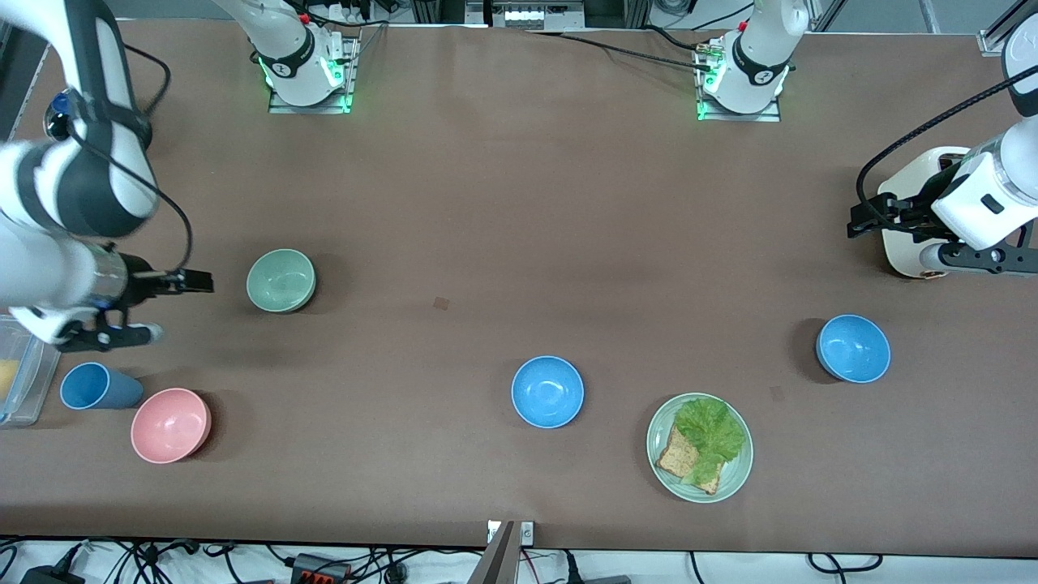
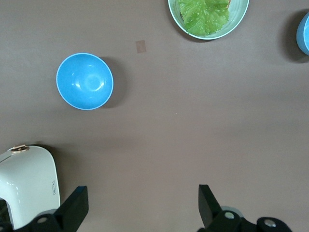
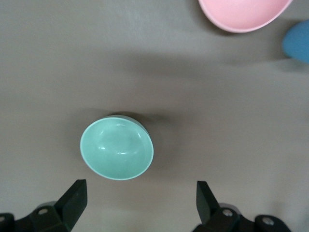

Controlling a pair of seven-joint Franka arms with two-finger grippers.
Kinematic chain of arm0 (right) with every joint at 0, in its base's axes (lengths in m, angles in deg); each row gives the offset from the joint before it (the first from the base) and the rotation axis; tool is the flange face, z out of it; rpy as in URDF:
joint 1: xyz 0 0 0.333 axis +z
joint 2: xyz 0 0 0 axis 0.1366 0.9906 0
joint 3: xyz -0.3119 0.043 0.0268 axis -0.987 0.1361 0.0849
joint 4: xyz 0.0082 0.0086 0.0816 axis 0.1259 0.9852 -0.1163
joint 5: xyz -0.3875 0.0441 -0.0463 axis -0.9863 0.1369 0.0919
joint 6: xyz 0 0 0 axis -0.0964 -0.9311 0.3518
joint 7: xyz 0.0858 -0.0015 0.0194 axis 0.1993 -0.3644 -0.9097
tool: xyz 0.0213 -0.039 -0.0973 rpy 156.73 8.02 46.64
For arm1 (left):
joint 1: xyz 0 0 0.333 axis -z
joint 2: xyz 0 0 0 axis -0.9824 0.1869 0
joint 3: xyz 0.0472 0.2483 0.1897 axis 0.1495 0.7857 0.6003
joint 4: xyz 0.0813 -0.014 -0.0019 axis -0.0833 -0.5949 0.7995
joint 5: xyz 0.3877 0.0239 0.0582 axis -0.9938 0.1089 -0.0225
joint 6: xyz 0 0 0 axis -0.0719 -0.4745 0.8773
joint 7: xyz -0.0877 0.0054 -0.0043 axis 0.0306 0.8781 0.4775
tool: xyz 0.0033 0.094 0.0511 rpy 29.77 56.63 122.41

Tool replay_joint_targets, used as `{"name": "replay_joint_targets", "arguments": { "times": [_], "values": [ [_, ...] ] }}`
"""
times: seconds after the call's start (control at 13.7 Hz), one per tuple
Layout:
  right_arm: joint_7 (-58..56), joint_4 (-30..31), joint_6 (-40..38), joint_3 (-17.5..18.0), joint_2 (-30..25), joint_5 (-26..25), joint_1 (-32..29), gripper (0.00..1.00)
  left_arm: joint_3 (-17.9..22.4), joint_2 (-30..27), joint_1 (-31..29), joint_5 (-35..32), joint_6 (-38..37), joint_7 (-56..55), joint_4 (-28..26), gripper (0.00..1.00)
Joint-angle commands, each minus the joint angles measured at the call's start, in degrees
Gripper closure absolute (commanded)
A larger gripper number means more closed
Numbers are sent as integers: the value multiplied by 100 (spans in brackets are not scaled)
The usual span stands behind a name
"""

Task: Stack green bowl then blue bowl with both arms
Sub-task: 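Reach the right gripper down to the pale green bowl rim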

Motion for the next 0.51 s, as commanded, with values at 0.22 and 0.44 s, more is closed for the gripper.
{"name": "replay_joint_targets", "arguments": {
  "times": [0.22, 0.44],
  "values": [
    [13, 213, 271, -14, 869, 26, 17, 0, 4, 48, 22, 105, -107, 73, 152, 0],
    [13, 680, 570, -5, 861, 26, 17, 0, 4, 48, 22, 105, -107, 73, 152, 0]
  ]
}}
